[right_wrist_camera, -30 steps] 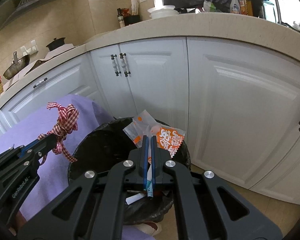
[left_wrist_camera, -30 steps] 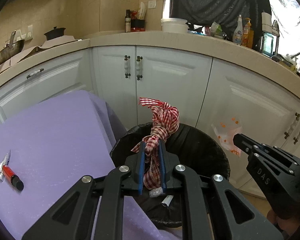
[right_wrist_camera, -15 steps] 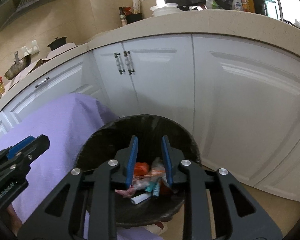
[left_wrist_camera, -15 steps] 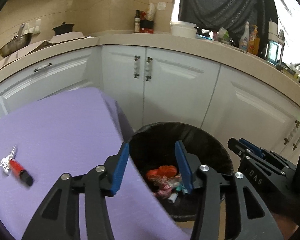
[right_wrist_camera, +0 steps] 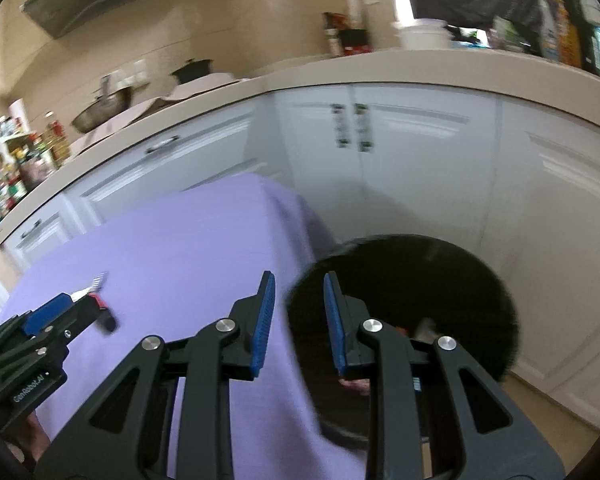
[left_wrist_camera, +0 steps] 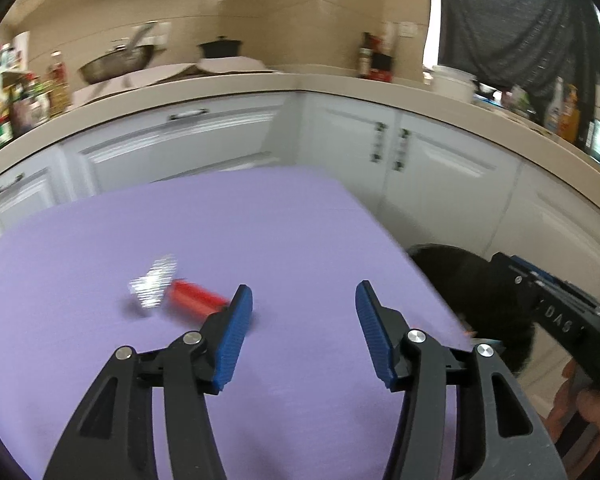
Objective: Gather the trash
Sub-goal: 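Move both tools back over the table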
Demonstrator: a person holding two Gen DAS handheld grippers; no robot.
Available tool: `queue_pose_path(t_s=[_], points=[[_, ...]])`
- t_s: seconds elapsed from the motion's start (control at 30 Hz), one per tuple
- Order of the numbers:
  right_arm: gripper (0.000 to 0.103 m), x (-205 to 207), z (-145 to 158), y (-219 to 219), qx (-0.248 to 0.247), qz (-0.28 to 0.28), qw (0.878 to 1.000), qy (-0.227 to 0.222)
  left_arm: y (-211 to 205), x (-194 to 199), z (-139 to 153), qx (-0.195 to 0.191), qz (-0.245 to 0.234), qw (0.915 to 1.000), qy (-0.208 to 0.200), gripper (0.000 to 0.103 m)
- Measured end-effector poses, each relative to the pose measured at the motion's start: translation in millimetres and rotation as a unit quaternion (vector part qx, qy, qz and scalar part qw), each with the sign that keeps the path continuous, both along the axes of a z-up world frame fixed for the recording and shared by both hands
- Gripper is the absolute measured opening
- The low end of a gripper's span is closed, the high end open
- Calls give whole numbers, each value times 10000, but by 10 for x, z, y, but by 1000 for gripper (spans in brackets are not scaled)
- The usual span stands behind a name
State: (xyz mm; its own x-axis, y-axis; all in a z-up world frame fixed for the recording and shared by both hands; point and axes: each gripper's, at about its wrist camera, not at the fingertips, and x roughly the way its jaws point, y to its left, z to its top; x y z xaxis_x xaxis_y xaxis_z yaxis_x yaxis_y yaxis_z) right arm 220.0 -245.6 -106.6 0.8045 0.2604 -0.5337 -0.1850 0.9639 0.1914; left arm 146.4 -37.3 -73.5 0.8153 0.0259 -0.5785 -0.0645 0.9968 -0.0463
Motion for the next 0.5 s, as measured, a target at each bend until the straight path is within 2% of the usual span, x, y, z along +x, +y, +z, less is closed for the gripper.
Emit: queue_pose_path(t_s=[0.2,0.5], points=[[25,-17,66,591,-14,536,9986,-23,541,-151,-22,-22,575,9983,17,54],[25,-31,29,1350,-182,1197,9926,69,1097,-350,-94,-60,1117,9937,78,54]])
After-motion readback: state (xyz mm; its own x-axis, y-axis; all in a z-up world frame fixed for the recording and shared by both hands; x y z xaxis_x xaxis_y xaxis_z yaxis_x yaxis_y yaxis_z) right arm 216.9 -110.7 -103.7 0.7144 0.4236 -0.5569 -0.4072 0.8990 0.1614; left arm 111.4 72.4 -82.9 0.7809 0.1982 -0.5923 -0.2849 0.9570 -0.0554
